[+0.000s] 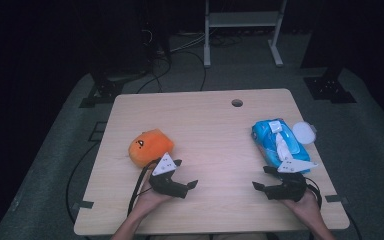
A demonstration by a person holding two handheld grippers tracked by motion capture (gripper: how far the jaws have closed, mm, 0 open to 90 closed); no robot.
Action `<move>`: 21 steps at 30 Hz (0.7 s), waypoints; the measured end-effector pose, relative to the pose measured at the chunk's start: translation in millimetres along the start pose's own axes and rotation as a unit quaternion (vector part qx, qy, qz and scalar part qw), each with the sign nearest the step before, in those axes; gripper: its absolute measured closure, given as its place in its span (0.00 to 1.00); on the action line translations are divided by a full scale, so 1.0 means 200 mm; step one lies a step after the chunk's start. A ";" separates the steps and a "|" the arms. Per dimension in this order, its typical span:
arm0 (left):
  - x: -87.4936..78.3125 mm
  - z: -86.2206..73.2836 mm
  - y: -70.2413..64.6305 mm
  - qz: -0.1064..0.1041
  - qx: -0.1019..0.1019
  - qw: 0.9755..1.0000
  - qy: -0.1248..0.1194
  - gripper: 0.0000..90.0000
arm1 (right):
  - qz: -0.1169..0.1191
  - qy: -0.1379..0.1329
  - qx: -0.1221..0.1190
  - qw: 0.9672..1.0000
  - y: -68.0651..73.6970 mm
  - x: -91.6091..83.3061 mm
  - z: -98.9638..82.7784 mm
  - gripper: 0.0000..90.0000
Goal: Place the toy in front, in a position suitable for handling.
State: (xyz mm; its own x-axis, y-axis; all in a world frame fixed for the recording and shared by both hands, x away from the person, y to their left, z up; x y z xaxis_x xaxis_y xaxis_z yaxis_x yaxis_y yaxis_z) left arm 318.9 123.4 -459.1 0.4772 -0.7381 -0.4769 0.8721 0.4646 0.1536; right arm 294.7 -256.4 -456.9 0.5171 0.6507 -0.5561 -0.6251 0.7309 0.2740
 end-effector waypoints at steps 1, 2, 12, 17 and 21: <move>0.00 -0.01 0.00 0.000 0.001 1.000 0.002 0.07 | 0.000 0.000 -0.003 1.000 0.00 0.00 0.00 0.27; 0.01 -0.01 0.01 0.000 0.002 1.000 0.002 0.07 | 0.002 0.001 -0.002 1.000 0.01 0.00 0.00 0.27; -0.06 0.00 0.06 0.034 0.002 0.999 -0.005 0.07 | -0.003 -0.002 0.001 1.000 0.00 -0.01 0.00 0.27; -0.13 0.03 0.11 0.041 -0.011 0.999 -0.025 0.09 | -0.003 -0.004 0.002 1.000 -0.01 -0.03 -0.01 0.27; -0.19 0.05 0.15 0.061 -0.013 0.997 -0.036 0.07 | -0.001 -0.003 0.001 1.000 0.00 -0.02 0.00 0.27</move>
State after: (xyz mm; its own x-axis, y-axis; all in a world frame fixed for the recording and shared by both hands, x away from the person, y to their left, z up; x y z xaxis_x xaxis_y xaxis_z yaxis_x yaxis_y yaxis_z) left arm 328.1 161.6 -427.8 0.5873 -0.7074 -0.3932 0.8040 0.5656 0.1834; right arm 291.5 -259.5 -454.9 0.5216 0.6506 -0.5519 -0.6232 0.7323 0.2743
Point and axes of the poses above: each handheld gripper's, and its own axes: x roughly forward along the jaws, z roughly out of its top, y roughly to its left, the point moved 1 cm from there along x, roughly forward along the jaws, and after that the axes turned 13 degrees about x, right-handed, at the moved point
